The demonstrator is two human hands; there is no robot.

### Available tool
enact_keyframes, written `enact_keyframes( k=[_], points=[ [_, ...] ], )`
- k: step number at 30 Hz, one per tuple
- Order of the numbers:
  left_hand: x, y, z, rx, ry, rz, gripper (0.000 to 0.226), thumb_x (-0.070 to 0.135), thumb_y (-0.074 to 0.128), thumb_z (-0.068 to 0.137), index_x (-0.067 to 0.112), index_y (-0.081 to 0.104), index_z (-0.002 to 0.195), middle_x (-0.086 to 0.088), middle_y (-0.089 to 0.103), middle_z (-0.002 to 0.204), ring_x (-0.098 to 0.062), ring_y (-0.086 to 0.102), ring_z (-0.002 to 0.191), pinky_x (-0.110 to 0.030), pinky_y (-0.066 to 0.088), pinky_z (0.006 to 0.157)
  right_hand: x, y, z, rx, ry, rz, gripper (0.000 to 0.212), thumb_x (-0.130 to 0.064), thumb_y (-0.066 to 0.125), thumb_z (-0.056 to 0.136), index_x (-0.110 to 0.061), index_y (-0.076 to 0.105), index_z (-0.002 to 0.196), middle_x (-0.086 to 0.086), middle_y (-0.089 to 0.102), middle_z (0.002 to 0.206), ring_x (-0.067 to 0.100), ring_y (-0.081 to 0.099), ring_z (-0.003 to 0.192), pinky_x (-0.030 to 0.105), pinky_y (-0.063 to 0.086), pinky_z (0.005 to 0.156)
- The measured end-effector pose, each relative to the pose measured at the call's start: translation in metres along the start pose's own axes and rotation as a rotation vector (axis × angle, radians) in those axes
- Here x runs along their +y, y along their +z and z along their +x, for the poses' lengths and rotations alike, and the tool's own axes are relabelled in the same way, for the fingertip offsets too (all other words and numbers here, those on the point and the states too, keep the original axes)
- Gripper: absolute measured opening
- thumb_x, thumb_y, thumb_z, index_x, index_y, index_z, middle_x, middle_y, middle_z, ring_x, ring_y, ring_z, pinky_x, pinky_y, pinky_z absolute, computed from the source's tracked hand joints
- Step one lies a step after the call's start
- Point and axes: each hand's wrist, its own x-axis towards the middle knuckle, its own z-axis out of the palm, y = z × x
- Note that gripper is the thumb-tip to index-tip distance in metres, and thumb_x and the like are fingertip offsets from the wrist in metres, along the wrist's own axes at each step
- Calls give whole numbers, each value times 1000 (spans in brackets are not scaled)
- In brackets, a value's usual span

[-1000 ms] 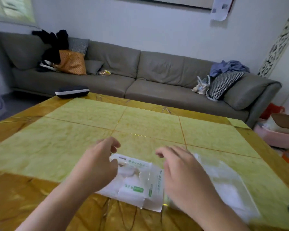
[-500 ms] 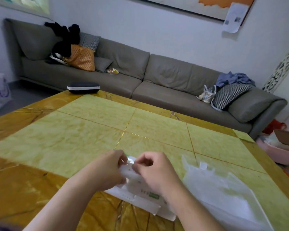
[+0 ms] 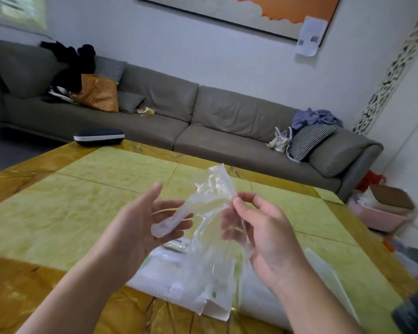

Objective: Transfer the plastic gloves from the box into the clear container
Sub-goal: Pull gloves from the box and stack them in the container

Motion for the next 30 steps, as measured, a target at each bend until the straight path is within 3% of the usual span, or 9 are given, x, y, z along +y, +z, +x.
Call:
enact_keyframes(
  k=[3,7,12,15,17,21,24,26,30],
  points=[
    [-1,20,-13,-155,-30,42,47,46,62,93,3,80,98,-19,74,98,-38,72,91,-47,57,88,8,-6,-7,-19,18,-32,10,-3,55,106,-1,65,108,18,75,84,28,70,68,36,57,56],
    [-14,35,-10,10,147,320,17,14,71,93,-1,77,88,-21,72,83,-29,71,71,-38,60,70,14,-31,-16,-10,71,-111,16,-3,50,106,4,64,107,23,76,89,33,72,71,40,59,61],
    [-7,55,-15,-197,191,619,13,12,74,90,2,77,82,-16,75,76,-27,70,62,-31,58,60,-13,-73,-24,-201,87,-349,53,-48,73,92,-7,65,124,18,78,99,35,76,82,40,57,64],
    [-1,82,-14,-328,127,817,12,16,76,89,8,79,81,-11,77,77,-24,73,65,-30,55,58,-27,-97,-24,-152,-11,-594,20,-23,81,93,-7,72,102,14,77,78,29,73,66,37,54,56],
    [2,97,-6,-254,174,873,13,21,76,89,12,80,80,-5,78,76,-21,74,66,-35,56,61,-30,-116,-21,-40,-64,-577,10,-8,74,96,-3,71,88,13,73,68,26,67,55,34,50,48],
    [-2,133,5,243,747,1094,7,26,74,90,27,71,96,13,70,82,-5,65,76,-33,57,74,-22,-156,-20,304,-75,-321,13,-3,65,100,4,66,89,21,68,67,26,60,49,32,46,42],
    [-19,172,-8,93,1075,1215,18,17,67,92,26,66,107,13,59,99,-6,55,87,-23,49,75,-3,-168,-20,444,-32,-353,18,-1,60,98,13,64,89,16,69,63,25,62,46,30,50,41],
    [-46,192,-5,-121,958,1383,23,24,61,98,30,63,119,15,54,111,-7,56,99,-27,53,81,9,-174,-18,469,3,-414,19,-3,57,96,12,63,85,16,69,63,26,66,47,34,55,43],
    [-91,198,18,-272,474,1672,38,41,52,102,34,49,139,11,50,125,-14,53,119,-37,52,94,22,-185,-16,481,9,-675,20,-14,58,87,-1,54,73,20,65,64,30,69,54,47,60,48]
  ],
)
